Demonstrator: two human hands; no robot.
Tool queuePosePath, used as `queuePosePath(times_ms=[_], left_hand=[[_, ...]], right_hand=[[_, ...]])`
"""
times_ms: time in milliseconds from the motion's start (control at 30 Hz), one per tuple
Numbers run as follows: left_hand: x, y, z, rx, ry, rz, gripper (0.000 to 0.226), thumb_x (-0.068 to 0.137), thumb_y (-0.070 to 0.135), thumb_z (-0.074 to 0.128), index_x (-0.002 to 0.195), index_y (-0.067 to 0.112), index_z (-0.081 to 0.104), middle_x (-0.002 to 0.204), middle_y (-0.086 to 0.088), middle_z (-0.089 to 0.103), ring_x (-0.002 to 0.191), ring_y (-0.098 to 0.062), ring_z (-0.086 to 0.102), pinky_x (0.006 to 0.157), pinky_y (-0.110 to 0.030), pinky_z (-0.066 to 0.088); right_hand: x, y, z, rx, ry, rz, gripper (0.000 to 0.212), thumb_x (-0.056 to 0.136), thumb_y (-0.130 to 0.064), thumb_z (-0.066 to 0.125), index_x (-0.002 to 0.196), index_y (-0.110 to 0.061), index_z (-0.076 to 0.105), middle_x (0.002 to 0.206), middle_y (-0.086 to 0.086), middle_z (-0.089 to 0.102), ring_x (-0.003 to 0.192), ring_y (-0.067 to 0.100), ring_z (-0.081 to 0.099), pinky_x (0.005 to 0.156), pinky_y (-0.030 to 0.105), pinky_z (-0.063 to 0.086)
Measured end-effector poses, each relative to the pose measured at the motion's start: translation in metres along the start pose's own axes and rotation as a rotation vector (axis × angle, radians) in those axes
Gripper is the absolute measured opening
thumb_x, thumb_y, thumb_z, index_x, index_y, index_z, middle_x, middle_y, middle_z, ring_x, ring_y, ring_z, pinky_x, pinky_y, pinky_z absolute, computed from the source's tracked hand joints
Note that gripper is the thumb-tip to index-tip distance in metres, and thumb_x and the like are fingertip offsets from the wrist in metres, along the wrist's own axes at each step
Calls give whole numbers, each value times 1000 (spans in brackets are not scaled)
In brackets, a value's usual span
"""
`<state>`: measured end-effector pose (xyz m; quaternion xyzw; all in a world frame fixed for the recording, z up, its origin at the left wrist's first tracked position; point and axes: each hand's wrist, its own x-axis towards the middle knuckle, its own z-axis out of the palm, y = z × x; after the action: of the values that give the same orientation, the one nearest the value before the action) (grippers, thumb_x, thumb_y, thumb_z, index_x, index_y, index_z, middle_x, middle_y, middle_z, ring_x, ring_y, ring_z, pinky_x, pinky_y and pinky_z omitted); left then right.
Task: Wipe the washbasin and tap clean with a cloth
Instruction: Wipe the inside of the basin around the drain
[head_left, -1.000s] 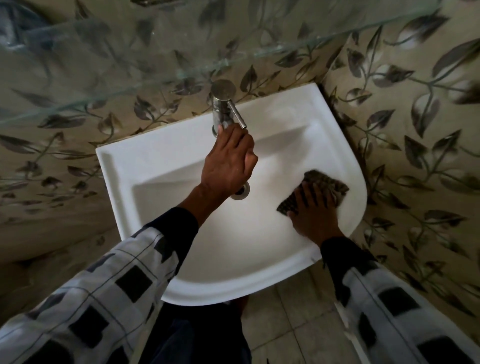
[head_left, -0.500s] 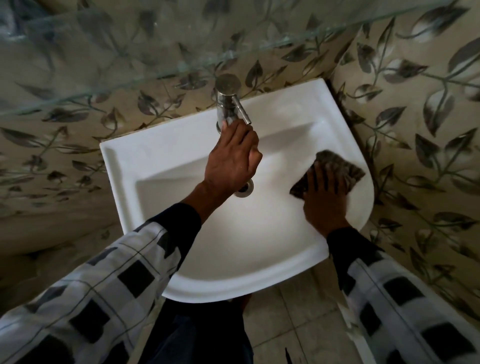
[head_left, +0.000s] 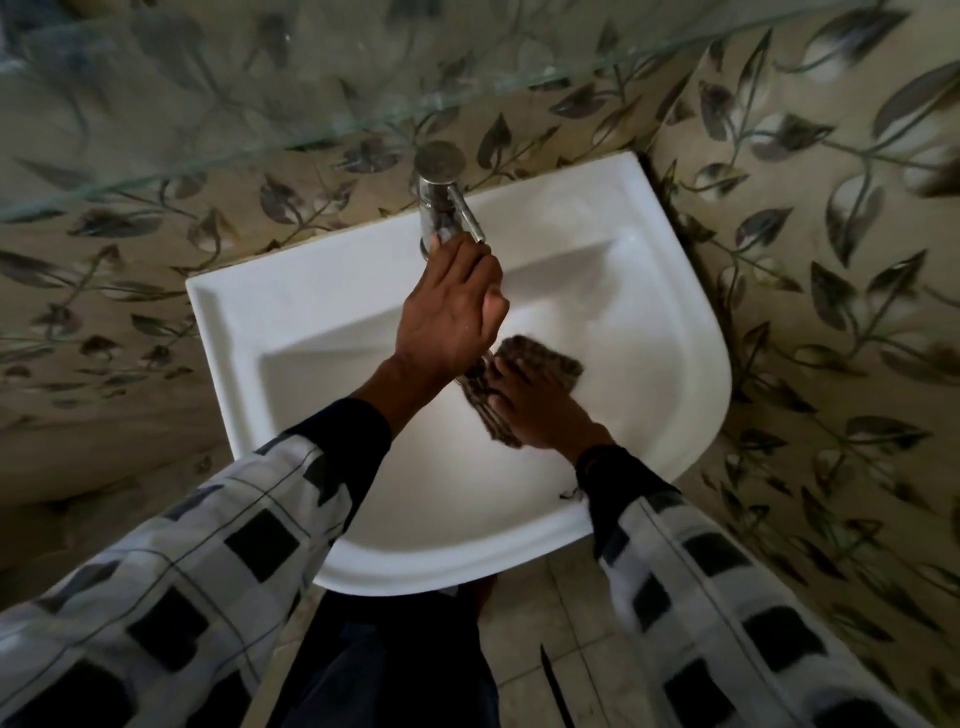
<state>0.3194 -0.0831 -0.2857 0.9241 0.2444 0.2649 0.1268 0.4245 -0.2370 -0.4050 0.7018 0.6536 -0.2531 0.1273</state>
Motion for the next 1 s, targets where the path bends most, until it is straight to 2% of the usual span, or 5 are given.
queuePosePath(times_ms=[267, 400, 533, 700, 1000], left_hand=[[-1, 0, 4, -28, 42, -12, 16, 90, 11, 44, 88, 4, 58, 98, -12, 60, 103, -33, 54, 109, -37, 35], [-1, 2, 3, -33, 33, -19, 17, 90, 12, 43, 88, 4, 58, 99, -12, 60, 102, -33, 54, 102, -39, 41], [0, 1, 4, -44, 35, -22, 22, 90, 13, 40, 87, 3, 59, 98, -13, 61, 102, -35, 55, 106, -42, 40], [1, 2, 5, -44, 60, -20, 22, 90, 13, 40, 87, 3, 59, 99, -14, 62, 104, -34, 53, 105, -48, 44], [-5, 2, 7, -30, 68, -7, 24, 89, 13, 39, 85, 2, 60, 97, -15, 62, 99, -35, 54, 97, -44, 45]], right_hand=[[-41, 51, -24, 64, 295, 432, 75, 94, -26, 58, 157, -4, 24, 161, 19, 29, 151, 34, 21, 123, 49, 0], [-30, 14, -19, -2, 207, 467, 74, 88, -24, 68, 152, -5, 36, 155, 18, 40, 145, 36, 34, 123, 57, 7], [-31, -7, -11, 16, 289, 539, 48, 51, -9, 88, 96, -8, 71, 96, 13, 73, 94, 34, 69, 102, 51, 49], [-26, -10, -4, 107, 360, 663, 80, 72, -12, 59, 148, 3, 40, 153, 30, 36, 142, 47, 35, 116, 53, 35], [-12, 43, -6, -30, 392, 507, 72, 92, -33, 36, 157, -4, 24, 163, 18, 22, 153, 34, 17, 125, 45, 7]])
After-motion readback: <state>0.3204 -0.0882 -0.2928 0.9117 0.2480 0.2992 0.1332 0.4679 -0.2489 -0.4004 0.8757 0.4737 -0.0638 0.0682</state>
